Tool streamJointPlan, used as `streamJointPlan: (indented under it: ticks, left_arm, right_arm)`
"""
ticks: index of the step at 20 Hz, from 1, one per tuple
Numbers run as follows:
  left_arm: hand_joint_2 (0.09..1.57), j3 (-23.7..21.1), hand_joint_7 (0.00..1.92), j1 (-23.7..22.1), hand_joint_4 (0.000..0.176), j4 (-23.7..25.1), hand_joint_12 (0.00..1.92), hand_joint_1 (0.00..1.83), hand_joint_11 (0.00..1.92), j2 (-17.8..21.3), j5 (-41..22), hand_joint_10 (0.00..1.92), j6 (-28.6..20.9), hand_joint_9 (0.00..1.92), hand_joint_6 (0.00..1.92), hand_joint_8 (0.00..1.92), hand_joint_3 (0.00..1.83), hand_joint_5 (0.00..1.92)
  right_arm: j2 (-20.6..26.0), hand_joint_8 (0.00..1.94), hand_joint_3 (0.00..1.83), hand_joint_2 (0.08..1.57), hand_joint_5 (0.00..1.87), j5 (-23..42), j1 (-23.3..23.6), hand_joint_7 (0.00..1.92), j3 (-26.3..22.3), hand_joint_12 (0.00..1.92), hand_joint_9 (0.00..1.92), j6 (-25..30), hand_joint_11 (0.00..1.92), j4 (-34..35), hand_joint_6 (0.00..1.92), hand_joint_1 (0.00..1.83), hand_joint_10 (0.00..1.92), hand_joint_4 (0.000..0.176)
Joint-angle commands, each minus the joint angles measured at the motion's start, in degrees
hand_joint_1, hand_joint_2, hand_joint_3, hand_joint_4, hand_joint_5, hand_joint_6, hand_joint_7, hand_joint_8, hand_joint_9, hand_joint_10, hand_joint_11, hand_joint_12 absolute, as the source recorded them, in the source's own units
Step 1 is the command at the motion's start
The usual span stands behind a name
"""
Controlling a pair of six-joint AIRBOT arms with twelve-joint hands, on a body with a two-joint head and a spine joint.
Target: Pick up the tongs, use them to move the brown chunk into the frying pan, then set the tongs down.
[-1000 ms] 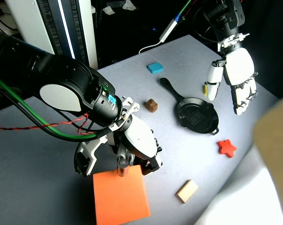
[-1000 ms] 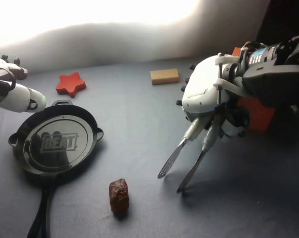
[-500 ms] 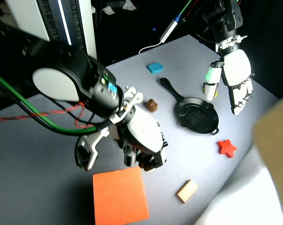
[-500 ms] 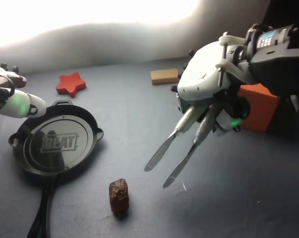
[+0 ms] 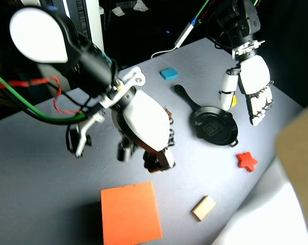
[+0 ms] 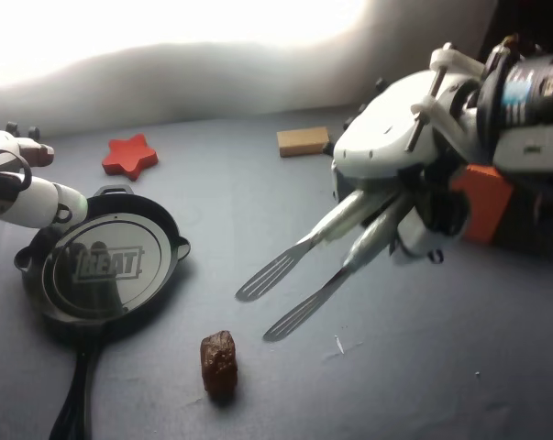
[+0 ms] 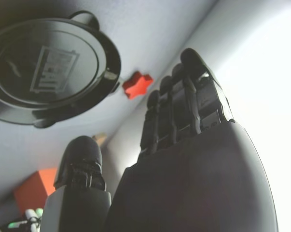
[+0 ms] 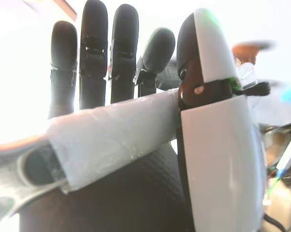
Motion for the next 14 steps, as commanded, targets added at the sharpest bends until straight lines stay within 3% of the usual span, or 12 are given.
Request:
streamJointPlan:
  ticks: [1,3,6,12,14]
  left_arm:
    - [1.34,0.7,0.11,-0.2,0.004,2.7,0.64,0.09,0.0,0.3,-0.8,0.0,-0.3,0.13,0.0,0.0,0.0,0.05]
    - [1.32,1.6,0.14,-0.2,0.001,2.7,0.76,0.08,0.0,0.0,-0.8,0.02,-0.4,0.17,0.01,0.01,0.0,0.07]
    - [1.33,1.9,0.14,0.1,0.0,2.7,0.78,0.07,0.0,-0.1,-0.8,0.01,-0.4,0.18,0.01,0.0,0.0,0.08]
    - [1.34,2.1,0.14,0.3,0.0,2.7,0.82,0.07,0.0,-0.2,-0.8,0.01,-0.3,0.16,0.0,0.0,0.0,0.09]
    - [1.34,2.1,0.14,0.3,0.0,2.7,0.8,0.01,0.0,-0.2,-0.9,0.01,-0.3,0.17,0.01,0.0,0.0,0.08]
  right_arm:
    - [0.3,0.0,0.0,1.19,0.83,0.9,0.9,1.03,-0.8,1.27,0.98,1.8,0.42,-4.3,1.2,1.12,0.02,0.0]
    - [-0.1,0.01,0.0,1.18,0.85,-4.7,0.7,1.05,-3.7,1.26,1.0,8.5,0.43,-10.9,1.16,1.12,0.03,0.0]
    - [-2.0,0.0,0.0,1.18,0.84,-11.8,0.7,1.05,-4.4,1.26,0.99,11.4,0.43,-11.2,1.18,1.12,0.02,0.0]
    - [-4.5,0.0,0.0,1.19,0.83,-16.8,-0.4,1.03,-4.4,1.25,0.97,22.1,0.42,-17.0,1.2,1.11,0.01,0.0]
    - [-5.3,0.0,0.0,1.19,0.83,-16.9,-0.7,1.04,-4.4,1.24,0.98,22.9,0.44,-18.0,1.19,1.12,0.02,0.0]
